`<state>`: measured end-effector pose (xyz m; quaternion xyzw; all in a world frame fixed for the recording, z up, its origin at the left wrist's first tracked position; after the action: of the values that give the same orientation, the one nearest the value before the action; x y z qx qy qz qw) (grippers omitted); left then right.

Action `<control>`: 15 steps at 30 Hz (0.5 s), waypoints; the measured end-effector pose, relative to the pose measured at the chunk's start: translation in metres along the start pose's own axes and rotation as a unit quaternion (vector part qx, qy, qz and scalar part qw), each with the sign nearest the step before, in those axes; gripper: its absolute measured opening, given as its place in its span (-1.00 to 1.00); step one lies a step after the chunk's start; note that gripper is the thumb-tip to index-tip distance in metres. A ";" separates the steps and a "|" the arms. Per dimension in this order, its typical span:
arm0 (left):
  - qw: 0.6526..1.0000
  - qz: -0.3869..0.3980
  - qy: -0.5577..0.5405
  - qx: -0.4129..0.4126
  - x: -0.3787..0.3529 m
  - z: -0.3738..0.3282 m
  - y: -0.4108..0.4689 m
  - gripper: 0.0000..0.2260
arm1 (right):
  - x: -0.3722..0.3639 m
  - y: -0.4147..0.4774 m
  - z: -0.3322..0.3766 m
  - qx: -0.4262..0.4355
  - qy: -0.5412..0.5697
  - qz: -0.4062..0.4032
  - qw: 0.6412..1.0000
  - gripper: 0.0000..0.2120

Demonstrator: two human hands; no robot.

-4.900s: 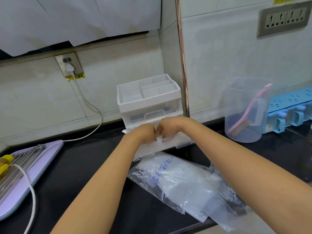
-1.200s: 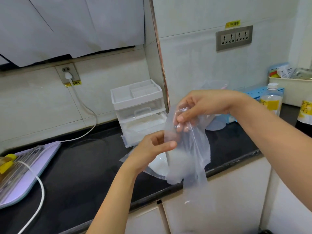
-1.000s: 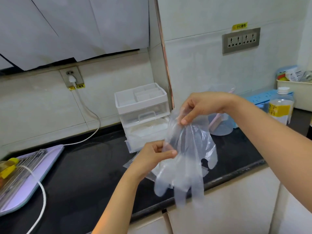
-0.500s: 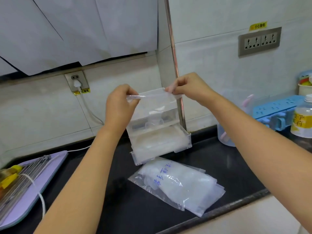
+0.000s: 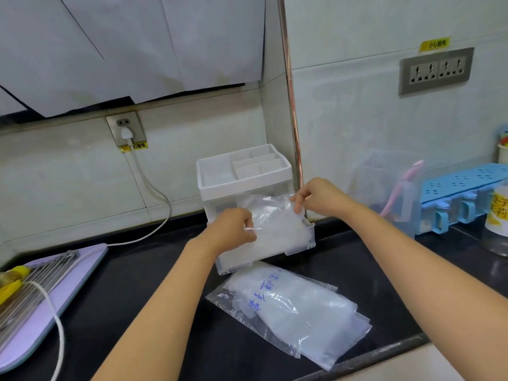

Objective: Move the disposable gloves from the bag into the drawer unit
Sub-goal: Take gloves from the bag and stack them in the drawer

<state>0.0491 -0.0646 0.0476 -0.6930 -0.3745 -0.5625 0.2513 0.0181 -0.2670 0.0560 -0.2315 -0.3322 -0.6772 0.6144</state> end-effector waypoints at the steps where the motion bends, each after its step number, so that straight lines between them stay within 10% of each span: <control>1: 1.000 0.021 0.001 0.009 -0.003 0.002 0.004 -0.84 | 0.001 0.001 0.002 -0.016 -0.011 -0.029 0.999 -0.61; 5: 0.996 0.076 0.018 0.035 -0.009 0.005 0.018 -0.67 | -0.003 -0.001 0.030 0.012 0.012 -0.072 0.997 -0.62; 15: 0.974 0.202 -0.050 0.089 -0.018 0.013 0.021 -0.66 | -0.084 0.029 0.033 -0.047 -0.232 0.227 0.945 -0.69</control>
<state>0.0715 -0.0712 0.0287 -0.7565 -0.2875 -0.4287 0.4015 0.0548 -0.1866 0.0217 -0.4800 -0.3716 -0.4626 0.6461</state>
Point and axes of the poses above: each hand's wrist, its own y-axis towards the middle knuckle, its own x-axis out of the back of the hand, z = x × y, the point moved 5 cm from there along y, towards the middle knuckle, and after that the axes turned 6 degrees about z, right-handed, at the moved point
